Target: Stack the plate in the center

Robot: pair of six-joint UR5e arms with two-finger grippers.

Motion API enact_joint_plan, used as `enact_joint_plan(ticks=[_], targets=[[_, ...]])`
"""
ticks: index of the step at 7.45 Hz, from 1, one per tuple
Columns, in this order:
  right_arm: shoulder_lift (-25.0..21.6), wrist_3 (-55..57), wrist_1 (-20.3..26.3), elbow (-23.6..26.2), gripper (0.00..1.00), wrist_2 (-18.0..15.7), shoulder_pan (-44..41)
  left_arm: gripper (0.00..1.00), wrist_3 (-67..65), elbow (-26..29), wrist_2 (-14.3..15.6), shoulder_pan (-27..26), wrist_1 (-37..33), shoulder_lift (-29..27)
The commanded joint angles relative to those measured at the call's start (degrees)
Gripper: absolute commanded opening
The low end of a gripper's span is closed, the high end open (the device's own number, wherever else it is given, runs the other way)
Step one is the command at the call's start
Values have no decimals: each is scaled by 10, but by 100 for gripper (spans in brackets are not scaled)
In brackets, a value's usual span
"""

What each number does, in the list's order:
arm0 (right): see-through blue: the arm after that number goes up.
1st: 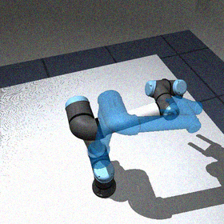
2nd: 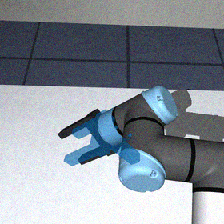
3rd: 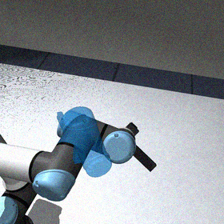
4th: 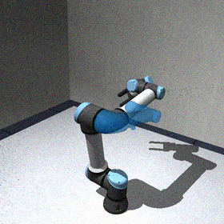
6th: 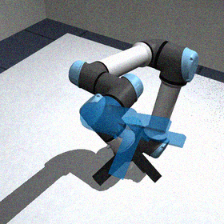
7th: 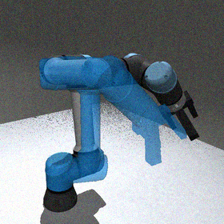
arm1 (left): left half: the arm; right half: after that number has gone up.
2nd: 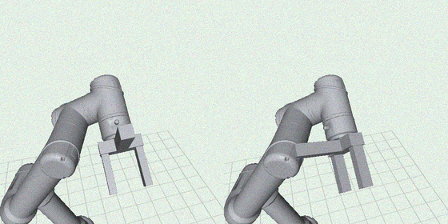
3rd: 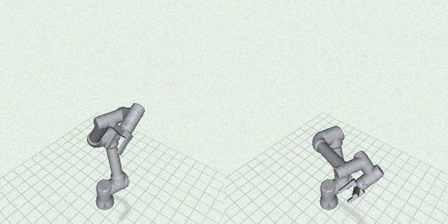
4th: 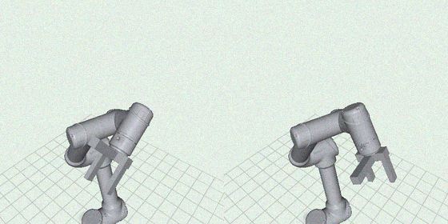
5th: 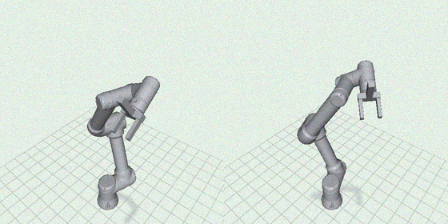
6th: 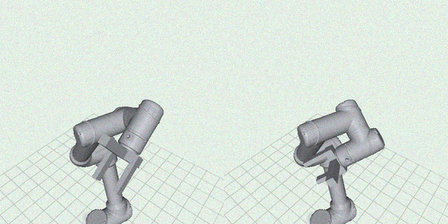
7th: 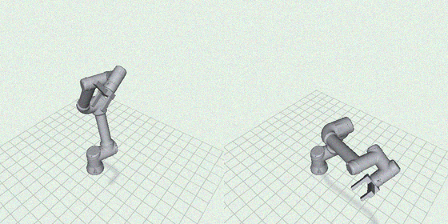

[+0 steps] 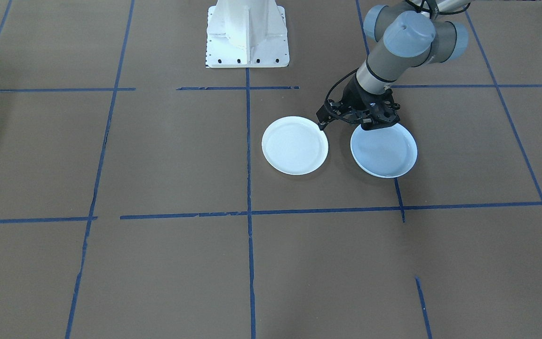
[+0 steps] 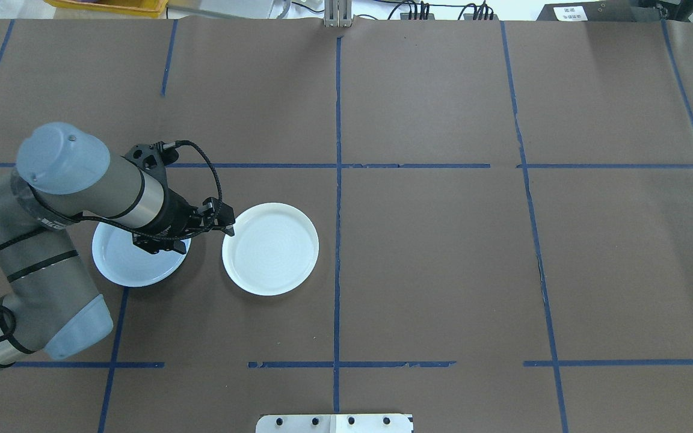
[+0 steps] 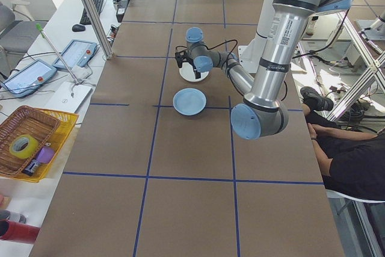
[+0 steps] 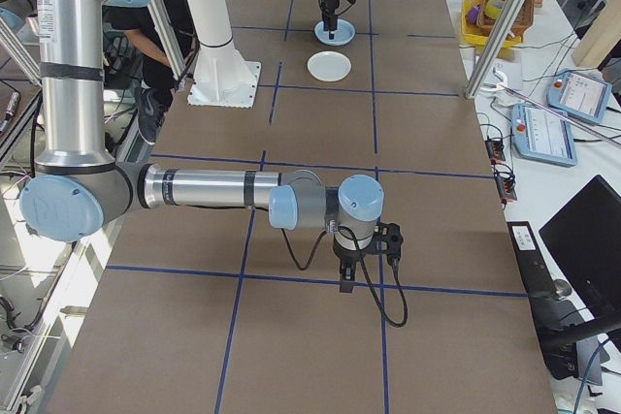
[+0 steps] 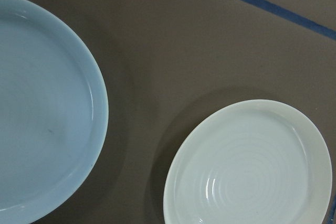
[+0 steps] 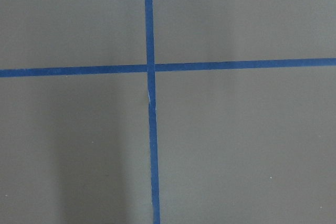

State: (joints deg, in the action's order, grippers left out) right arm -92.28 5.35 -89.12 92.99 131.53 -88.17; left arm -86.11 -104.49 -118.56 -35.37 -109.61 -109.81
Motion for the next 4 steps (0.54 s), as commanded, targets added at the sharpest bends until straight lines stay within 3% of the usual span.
enact_joint_plan(ticks=[1,4], targets=[[0,0,0,0,100,0,0,100,-9,42,19,26,-3,-21],[0,0,0,0,100,0,0,94,-12,77,31,35,-13,-30]])
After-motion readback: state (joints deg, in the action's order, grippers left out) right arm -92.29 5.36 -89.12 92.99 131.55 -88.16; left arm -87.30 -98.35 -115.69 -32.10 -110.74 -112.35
